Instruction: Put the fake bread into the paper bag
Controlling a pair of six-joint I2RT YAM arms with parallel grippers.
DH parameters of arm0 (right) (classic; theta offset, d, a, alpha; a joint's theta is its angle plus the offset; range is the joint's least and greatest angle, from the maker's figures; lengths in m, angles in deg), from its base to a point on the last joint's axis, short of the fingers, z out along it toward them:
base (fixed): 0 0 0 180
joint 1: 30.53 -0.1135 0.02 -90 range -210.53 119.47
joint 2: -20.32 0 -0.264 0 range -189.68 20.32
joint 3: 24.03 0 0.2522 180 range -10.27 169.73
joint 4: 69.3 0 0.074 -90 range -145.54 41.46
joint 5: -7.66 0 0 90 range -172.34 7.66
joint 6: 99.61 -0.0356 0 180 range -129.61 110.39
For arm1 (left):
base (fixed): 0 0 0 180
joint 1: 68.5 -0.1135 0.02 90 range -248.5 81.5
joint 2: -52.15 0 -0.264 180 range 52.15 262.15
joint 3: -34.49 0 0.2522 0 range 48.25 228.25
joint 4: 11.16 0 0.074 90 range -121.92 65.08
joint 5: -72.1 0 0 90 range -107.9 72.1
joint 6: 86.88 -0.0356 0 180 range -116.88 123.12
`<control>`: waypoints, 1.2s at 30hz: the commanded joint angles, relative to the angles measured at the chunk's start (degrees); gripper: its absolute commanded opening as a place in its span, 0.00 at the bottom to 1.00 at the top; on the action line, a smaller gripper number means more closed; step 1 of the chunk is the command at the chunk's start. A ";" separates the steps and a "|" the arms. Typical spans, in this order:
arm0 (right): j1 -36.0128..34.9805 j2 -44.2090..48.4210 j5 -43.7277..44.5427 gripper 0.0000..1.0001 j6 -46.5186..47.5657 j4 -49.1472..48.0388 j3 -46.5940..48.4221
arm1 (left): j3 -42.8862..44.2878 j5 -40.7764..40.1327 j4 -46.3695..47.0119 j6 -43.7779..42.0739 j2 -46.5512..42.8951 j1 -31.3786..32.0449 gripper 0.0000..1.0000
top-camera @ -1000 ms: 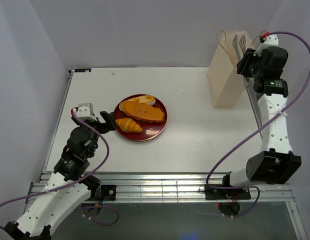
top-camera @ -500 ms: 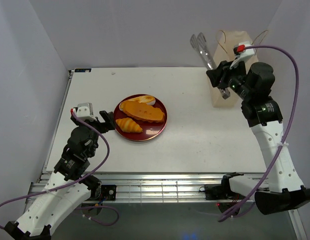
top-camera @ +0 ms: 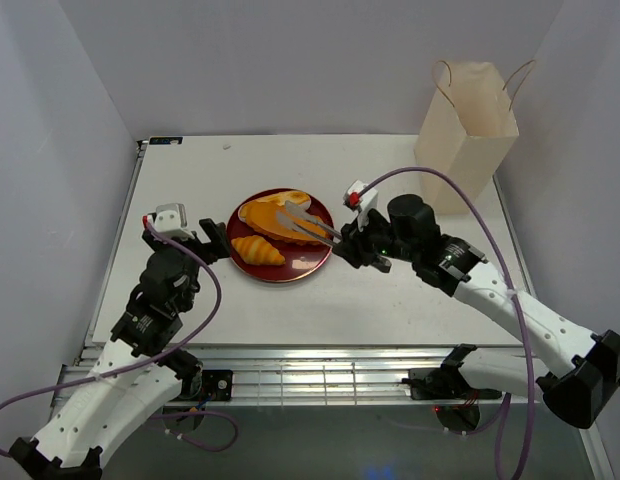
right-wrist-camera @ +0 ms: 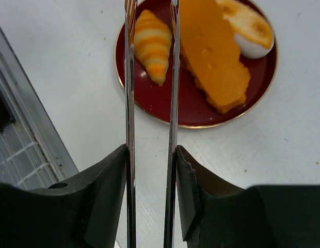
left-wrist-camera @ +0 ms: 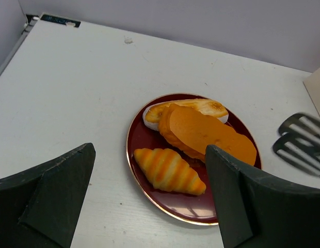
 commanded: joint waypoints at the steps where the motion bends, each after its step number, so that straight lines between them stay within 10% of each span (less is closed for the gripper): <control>1: -2.98 -2.85 1.34 0.46 1.93 -5.92 -2.22 | 3.30 -1.04 -3.58 5.84 1.62 0.26 0.98; 13: -6.94 -15.95 4.07 0.45 5.45 -5.74 -2.75 | 26.42 -2.80 -32.42 41.01 11.65 0.26 0.98; 36: -6.94 -24.92 2.57 0.48 6.33 -2.23 2.78 | 29.76 -5.34 -33.22 37.77 7.26 0.26 0.98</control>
